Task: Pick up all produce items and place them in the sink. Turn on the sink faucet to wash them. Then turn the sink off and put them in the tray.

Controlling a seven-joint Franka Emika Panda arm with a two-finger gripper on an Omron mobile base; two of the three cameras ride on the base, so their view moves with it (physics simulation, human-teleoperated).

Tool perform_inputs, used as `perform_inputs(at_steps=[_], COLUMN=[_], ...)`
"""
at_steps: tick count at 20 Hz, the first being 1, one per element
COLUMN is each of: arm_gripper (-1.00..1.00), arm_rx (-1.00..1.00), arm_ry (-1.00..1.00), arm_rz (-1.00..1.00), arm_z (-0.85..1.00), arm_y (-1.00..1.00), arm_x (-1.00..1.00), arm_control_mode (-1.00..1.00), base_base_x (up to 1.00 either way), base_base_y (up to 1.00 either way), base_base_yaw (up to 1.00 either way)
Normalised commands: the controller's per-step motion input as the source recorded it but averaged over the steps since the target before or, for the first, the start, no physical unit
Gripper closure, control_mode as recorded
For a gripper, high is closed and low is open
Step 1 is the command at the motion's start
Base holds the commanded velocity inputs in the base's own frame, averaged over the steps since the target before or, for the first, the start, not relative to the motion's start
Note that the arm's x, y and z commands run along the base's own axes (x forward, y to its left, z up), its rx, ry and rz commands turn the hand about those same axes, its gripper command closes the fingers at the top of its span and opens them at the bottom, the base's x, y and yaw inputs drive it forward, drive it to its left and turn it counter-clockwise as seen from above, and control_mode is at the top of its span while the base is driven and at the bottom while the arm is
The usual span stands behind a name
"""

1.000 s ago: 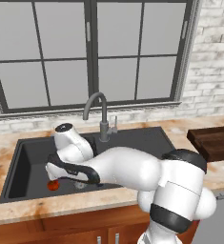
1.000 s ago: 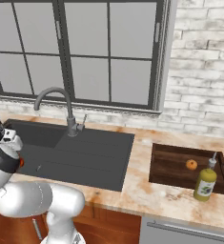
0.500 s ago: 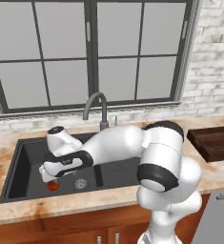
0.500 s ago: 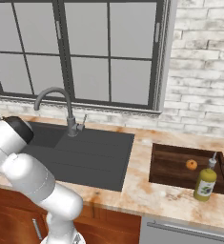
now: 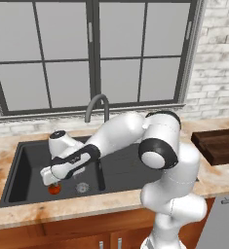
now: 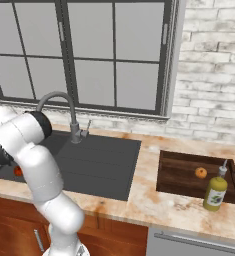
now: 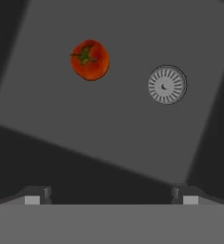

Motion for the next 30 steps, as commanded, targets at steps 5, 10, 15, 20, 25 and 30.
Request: perform_inputs(at_steps=[5,10,15,20,25,30], arm_gripper=[-1.0,-1.0,-1.0,-1.0,-1.0,-1.0], arm_rx=[0.0,0.0,0.0,0.0,0.0,0.0], arm_ry=[-0.04,-0.03,-0.01,0.0,0.0,0.0], arm_rz=[0.0,0.0,0.0,0.0,0.0,0.0], arm_z=[-0.27,-0.12,-0.02,-0.05,-0.17,-0.16], arm_y=[0.02,0.13,0.23,0.19,0.11,0.09], arm_x=[0.17,0.17,0.19,0.21,0.2,0.22], arm_control_mode=[-1.0,-1.0,-1.0,-1.0,-1.0,-1.0], base_base_x=[0.0,0.0,0.0,0.0,0.0,0.0], base_base_y=[0.0,0.0,0.0,0.0,0.0,0.0], base_base_yaw=[0.0,0.0,0.0,0.0,0.0,0.0])
